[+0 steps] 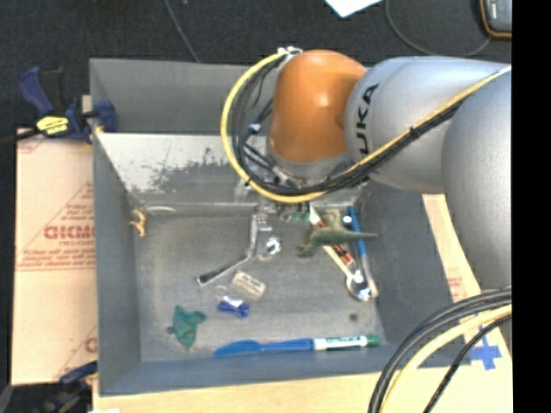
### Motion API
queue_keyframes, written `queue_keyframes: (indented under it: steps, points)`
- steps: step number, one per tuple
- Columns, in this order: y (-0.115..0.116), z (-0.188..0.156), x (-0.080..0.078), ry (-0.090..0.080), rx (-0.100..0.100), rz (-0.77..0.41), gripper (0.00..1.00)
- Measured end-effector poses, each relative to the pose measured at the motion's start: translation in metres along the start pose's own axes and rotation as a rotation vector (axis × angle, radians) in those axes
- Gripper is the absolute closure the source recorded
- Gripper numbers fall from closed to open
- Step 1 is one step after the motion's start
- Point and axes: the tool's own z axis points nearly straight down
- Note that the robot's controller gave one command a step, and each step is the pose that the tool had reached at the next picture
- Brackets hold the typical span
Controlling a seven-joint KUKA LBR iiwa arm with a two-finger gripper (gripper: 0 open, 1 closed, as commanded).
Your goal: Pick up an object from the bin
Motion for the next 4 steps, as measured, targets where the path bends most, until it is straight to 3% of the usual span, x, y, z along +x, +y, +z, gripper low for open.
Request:
queue_keyframes:
  steps: [1, 2, 3, 4]
  points:
    - [0.0, -0.005, -0.002, -0.008, -0.001, 0.003, 0.0]
    - [-0.034, 0.092, 0.002, -0.005, 0.001, -0.337, 0.0]
    - [-0.033, 0.096, 0.011, -0.01, 0.001, -0.436, 0.0]
    - [-0.035, 0.098, 0.006, -0.016, 0.0, -0.394, 0.0]
